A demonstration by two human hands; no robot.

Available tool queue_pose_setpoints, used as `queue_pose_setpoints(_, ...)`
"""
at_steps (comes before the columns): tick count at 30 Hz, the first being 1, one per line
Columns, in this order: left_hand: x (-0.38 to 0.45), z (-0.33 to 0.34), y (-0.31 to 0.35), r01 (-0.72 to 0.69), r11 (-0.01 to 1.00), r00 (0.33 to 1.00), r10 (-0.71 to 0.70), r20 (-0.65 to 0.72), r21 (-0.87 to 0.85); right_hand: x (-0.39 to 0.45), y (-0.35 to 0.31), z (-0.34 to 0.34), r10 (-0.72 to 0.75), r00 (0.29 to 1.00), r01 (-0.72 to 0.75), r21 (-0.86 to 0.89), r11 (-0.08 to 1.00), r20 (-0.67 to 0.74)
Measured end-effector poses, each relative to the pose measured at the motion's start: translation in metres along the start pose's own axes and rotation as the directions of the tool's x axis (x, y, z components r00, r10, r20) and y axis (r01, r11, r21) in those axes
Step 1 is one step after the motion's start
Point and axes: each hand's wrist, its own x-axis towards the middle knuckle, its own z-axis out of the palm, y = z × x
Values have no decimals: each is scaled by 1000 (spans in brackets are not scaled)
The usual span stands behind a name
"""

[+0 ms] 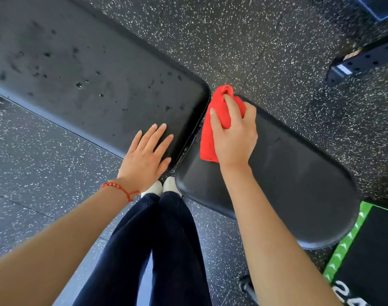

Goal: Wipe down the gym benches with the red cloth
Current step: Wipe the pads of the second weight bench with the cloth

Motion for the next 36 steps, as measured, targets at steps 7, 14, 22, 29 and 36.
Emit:
queue_pose_setpoints(7, 0, -4, -1, 0, 999, 1000, 1, 7, -48, -60, -14, 4, -35, 994, 36, -6, 999, 101)
queue_pose_setpoints(14, -5, -18, -26, -45, 997, 999, 44, -18, -64, -92, -27, 5, 57, 982, -64, 34, 997, 181)
queue_pose_setpoints(22, -3, -44, -87, -8, 1000, 999, 9, -34, 15, -48, -66, 52, 361, 933, -343, 336, 877, 9)
queue_pose_setpoints(29, 13, -45, -130, -10, 997, 1000, 10, -1, 73, -51, -77, 88, 457, 880, -424, 222, 878, -129)
queue_pose_setpoints(36, 11, -40, -139, -72, 992, 997, 74, -13, 99, -74, -93, 103, 544, 825, -507, 225, 832, -152)
